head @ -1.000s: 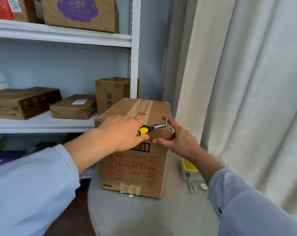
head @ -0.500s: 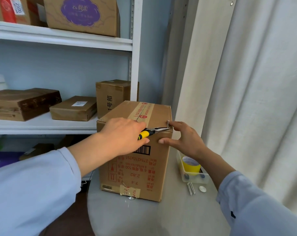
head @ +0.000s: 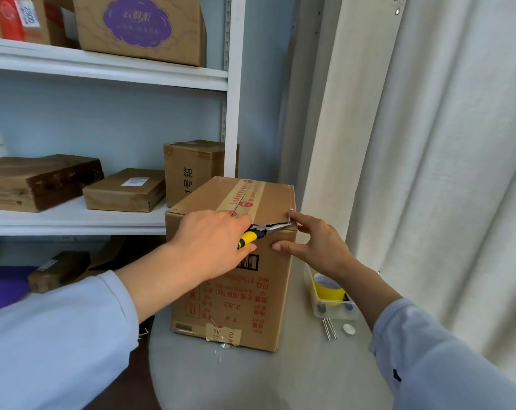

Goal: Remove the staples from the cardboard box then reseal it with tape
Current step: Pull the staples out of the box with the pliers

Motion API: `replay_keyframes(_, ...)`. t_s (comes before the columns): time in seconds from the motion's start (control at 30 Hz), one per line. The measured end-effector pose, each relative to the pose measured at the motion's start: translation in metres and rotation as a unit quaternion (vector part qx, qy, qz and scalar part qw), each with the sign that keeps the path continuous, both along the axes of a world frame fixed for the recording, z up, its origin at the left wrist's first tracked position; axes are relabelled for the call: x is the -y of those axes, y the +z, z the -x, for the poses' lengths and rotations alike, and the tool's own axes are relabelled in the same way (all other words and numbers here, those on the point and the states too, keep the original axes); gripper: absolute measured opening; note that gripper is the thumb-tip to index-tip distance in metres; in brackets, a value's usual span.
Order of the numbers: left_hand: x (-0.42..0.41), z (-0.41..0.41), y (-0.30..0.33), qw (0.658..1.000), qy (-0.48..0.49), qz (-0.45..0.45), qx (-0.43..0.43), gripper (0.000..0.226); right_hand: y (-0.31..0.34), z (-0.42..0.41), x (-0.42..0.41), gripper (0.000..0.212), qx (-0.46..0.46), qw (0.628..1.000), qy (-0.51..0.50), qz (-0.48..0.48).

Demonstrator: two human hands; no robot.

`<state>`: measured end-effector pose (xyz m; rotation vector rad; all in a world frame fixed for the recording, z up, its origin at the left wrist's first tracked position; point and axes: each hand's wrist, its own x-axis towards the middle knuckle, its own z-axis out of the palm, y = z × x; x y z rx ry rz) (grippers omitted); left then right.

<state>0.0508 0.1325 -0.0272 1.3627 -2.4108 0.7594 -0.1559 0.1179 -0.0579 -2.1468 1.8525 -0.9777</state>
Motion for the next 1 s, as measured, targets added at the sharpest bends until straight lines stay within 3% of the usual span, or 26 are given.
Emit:
replay_keyframes(0.23,0.002,-0.001,-0.008,0.996,-0.012,-0.053,-0.073,0.042,-0.002,0.000,0.002,0.081,0.031,0.999,0.014,-0.009)
replay_keyframes(0.33,0.000,0.000,-0.009,0.995,-0.002,-0.056,-0.076,0.041,0.001,-0.003,-0.003,0.064,0.145,0.988,0.006,0.045)
replay_keyframes(0.47,-0.004,0.002,-0.007,0.999,0.022,0.029,-0.038,0.046,0.011,-0.010,-0.008,0.030,0.210,0.970,-0.030,0.115)
replay_keyframes(0.57,-0.003,0.002,0.004,0.996,0.026,0.078,-0.027,0.048,0.016,-0.014,-0.009,0.029,0.225,0.965,-0.034,0.128)
replay_keyframes(0.7,-0.006,0.004,0.011,0.997,0.026,0.072,-0.023,0.048,0.025,-0.015,-0.010,0.025,0.231,0.959,-0.055,0.156)
replay_keyframes(0.87,-0.016,0.011,0.008,0.997,0.007,0.004,-0.077,0.044,0.022,-0.010,-0.013,0.024,0.231,0.957,-0.091,0.153)
replay_keyframes(1.0,-0.016,0.028,0.002,0.975,0.014,-0.185,-0.124,0.046,0.014,0.002,-0.016,0.023,0.280,0.939,-0.131,0.150)
